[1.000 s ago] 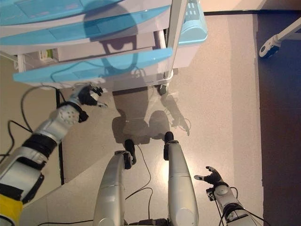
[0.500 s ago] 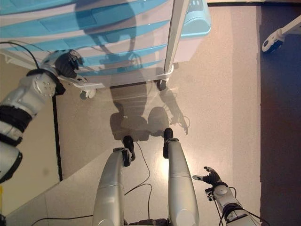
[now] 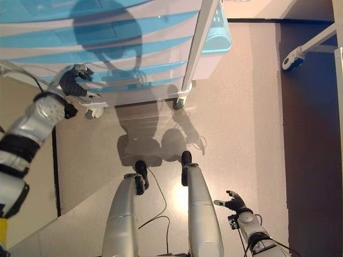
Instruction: Open the drawer and pick up the medicine
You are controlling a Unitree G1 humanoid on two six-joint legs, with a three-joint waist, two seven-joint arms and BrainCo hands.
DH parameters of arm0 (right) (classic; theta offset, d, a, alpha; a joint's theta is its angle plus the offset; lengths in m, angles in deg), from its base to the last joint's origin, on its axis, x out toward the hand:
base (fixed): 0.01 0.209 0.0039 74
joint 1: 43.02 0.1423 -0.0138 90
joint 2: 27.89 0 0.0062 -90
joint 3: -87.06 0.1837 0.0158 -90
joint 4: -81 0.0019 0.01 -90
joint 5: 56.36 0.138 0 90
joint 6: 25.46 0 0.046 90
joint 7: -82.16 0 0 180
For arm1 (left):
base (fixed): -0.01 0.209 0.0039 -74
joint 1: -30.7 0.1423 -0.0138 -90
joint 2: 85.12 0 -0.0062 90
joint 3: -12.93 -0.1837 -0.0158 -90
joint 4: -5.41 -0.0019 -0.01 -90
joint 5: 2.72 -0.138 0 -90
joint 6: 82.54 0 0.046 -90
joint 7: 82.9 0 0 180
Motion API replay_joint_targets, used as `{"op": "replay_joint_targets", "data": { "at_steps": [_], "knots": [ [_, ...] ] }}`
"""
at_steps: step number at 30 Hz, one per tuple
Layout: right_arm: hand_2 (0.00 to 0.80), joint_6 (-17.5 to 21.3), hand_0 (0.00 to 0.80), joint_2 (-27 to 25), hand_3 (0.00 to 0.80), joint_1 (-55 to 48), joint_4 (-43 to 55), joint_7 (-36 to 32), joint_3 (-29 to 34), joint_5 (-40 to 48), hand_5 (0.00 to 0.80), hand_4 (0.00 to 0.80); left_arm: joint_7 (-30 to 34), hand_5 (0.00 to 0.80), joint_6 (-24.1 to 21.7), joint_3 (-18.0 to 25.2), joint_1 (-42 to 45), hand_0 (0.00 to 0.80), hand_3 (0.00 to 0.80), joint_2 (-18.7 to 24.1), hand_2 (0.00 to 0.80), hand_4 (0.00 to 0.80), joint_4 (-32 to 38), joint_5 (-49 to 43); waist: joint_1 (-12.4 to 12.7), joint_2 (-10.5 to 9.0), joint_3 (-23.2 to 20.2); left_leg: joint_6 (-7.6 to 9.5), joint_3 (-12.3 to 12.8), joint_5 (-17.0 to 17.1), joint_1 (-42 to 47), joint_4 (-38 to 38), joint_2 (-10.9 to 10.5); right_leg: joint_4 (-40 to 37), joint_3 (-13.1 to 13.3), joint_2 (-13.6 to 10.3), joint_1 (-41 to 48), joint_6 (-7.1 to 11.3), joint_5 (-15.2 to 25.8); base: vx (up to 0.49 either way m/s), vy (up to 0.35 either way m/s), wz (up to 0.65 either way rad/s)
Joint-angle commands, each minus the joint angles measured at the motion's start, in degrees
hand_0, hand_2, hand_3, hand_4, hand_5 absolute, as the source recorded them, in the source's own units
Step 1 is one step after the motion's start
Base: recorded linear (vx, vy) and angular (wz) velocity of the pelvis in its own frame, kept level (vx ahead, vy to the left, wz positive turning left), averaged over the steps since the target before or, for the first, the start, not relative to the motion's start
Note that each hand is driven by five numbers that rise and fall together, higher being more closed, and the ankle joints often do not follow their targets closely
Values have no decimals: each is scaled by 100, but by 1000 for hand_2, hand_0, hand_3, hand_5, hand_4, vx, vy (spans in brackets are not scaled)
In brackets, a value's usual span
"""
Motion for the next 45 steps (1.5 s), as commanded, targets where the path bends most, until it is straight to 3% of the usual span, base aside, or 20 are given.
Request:
{"op": "replay_joint_targets", "data": {
  "at_steps": [1,4,5,6,7,8,9,12,14,15,16,24,30,34,39,45],
  "knots": [
    [0,8,0,-179,0,-636,-93,95,-103,-69,0,0,-312,0,-159,846,509,0,0,-198,0,0,353,232,26,228,-533,551,303,19,646,-728,-370,-787,99,14,643,263,312,38,7,-7],
    [0,-11,0,-170,0,-699,-69,106,-46,-181,0,0,-284,0,-191,1219,1227,0,0,-432,0,0,676,280,81,205,-543,534,290,59,947,-946,-393,-992,92,7,932,277,379,28,-5,-1],
    [0,-35,0,-161,0,-753,-48,128,36,-276,0,0,-253,0,-240,1557,1954,0,0,-702,0,0,1040,357,146,185,-555,515,234,111,1279,-1168,-444,-1208,48,-13,1271,287,436,39,-10,5],
    [0,-36,0,-162,0,-753,-48,128,35,-276,0,0,-253,0,-239,1559,1957,0,0,-702,0,0,1042,356,145,186,-554,515,233,112,1282,-1169,-445,-1209,48,-13,1274,287,436,0,0,0],
    [0,-58,0,-149,0,-786,-61,135,79,-390,0,0,-198,0,-292,1781,2451,0,0,-949,0,0,1185,454,181,148,-560,540,267,326,1514,-1420,-479,-1479,8,-29,1540,254,645,38,2,2],
    [0,-59,0,-151,0,-796,-64,135,76,-390,0,0,-196,0,-290,1779,2465,0,0,-953,0,0,1188,454,185,167,-553,505,214,154,1595,-1375,-481,-1402,23,-15,1608,293,482,0,0,0],
    [0,-100,0,-129,0,-817,-99,132,126,-479,0,0,-108,0,-368,1985,3001,0,0,-1378,0,0,1170,717,226,134,-599,516,206,391,1925,-1692,-524,-1773,-51,-56,2003,268,692,51,-20,6],
    [0,-101,0,-123,0,-850,-92,132,158,-539,0,0,-43,0,-444,2068,3306,0,0,-1645,0,0,1008,841,245,123,-612,490,170,445,2335,-1958,-554,-2033,-99,-72,2449,291,743,77,-20,4],
    [0,-122,0,-104,0,-925,-107,114,157,-645,0,0,168,0,-413,2219,3729,0,0,-2160,0,0,490,1220,288,131,-720,439,127,571,2916,-2410,-579,-2406,-190,-67,3035,306,777,99,-18,3],
    [0,-122,0,-105,0,-925,-107,114,156,-645,0,0,168,0,-413,2219,3730,0,0,-2161,0,0,490,1220,286,131,-712,439,126,573,2929,-2416,-580,-2411,-192,-68,3048,306,778,118,-27,8],
    [0,-143,0,-79,0,-973,-91,87,166,-690,0,0,274,0,-402,2299,4059,0,0,-2407,0,0,170,1313,311,128,-851,401,100,674,3292,-2754,-588,-2661,-256,-38,3414,327,794,120,-36,8],
    [0,-185,0,175,0,-1209,-298,8,119,-848,0,0,474,0,-114,2547,4696,0,0,-3147,0,0,-2227,751,387,137,-1525,260,94,954,4540,-3824,-534,-3569,-494,121,4638,397,843,125,-44,5],
    [0,-214,0,445,0,-1312,-467,-64,70,-738,0,0,485,0,44,2537,4996,0,0,-3627,0,0,-3109,491,448,125,-1901,152,88,1198,5124,-4468,-471,-4115,-633,247,5249,394,902,56,-42,4],
    [0,-206,0,501,0,-1334,-498,-173,66,-545,0,0,559,0,55,2292,5062,0,0,-3744,0,0,-3189,217,461,111,-1999,97,90,1277,5287,-4659,-433,-4241,-717,266,5412,396,907,-6,-23,11],
    [0,-194,0,591,0,-1383,-643,-427,-7,-240,0,0,698,0,35,1676,5064,0,0,-3756,0,0,-3223,-543,508,29,-2095,124,79,1148,5487,-4554,-433,-4288,-725,283,5677,391,873,18,-20,5],
    [0,-189,0,603,0,-1401,-638,-460,-56,-244,0,0,689,0,1,1656,5015,0,0,-3744,0,0,-3181,-501,513,-18,-2177,116,88,1140,5557,-4609,-408,-4335,-724,305,5738,383,864,0,0,0]
  ]
}}
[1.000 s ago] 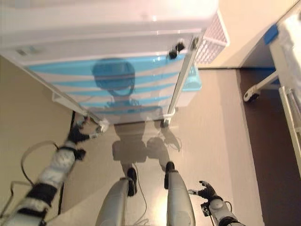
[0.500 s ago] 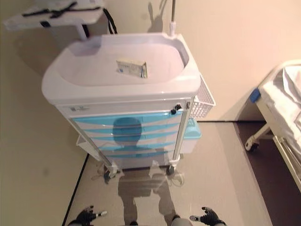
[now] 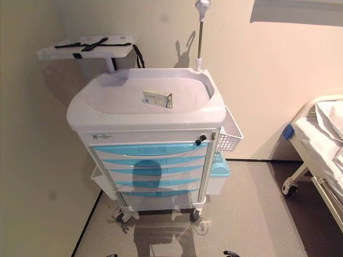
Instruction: Open the drawer and pick up the medicine
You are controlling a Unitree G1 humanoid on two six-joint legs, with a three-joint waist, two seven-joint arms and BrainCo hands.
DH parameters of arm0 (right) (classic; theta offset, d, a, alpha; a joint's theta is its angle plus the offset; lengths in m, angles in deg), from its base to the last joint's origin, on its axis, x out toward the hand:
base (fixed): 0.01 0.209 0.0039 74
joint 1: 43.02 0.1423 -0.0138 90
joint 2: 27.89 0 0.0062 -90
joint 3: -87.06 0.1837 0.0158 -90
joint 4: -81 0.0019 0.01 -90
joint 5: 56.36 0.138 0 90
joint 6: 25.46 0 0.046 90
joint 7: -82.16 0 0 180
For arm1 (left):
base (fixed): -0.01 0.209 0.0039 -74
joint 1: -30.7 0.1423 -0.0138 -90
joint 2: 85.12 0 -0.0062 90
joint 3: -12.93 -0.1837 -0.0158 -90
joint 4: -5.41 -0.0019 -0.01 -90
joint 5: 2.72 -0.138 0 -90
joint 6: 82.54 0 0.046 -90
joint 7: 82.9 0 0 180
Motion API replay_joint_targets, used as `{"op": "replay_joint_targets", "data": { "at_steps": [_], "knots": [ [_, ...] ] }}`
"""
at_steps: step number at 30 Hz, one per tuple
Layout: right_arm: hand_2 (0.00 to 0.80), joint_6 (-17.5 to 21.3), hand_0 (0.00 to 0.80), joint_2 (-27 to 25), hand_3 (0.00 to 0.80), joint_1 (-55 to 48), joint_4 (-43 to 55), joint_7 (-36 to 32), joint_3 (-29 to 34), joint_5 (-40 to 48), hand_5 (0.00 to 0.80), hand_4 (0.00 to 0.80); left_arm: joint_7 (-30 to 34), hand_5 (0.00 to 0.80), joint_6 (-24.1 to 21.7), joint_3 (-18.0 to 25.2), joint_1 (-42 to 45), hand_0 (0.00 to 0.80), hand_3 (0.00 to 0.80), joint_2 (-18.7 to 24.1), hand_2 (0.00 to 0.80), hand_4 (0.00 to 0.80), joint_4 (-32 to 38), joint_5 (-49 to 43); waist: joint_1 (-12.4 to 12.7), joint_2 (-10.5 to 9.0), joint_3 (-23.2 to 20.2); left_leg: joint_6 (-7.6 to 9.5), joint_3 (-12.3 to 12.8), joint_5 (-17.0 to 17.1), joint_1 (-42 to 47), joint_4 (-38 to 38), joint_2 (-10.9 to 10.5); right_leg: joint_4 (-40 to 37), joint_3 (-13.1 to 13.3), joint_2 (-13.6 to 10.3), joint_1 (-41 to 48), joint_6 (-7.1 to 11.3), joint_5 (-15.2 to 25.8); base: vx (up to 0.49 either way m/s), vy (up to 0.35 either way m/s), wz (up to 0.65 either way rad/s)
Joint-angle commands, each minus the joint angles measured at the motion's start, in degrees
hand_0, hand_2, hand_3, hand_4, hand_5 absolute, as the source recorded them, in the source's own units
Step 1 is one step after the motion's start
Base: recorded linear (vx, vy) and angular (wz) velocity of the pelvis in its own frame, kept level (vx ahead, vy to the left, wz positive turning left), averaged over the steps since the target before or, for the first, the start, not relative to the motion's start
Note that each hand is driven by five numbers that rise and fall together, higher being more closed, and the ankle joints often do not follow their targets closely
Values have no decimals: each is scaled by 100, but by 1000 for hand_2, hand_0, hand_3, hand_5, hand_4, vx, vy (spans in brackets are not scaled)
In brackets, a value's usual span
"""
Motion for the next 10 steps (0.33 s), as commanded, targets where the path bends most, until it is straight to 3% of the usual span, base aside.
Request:
{"op": "replay_joint_targets", "data": {
  "at_steps": [1,10],
  "knots": [
    [0,44,0,47,0,277,-192,-21,-118,83,0,0,45,0,-133,-13,-291,0,0,-16,0,0,29,-290,64,-305,12,195,175,240,-179,-165,-357,-224,-48,132,-53,191,340,0,0,0],
    [0,71,0,1,0,279,-158,0,-185,-71,0,0,-12,0,-182,9,-287,0,0,90,0,0,66,-329,46,-306,27,189,182,206,-110,-167,-342,-235,-30,140,13,186,330,0,0,0]
  ]
}}
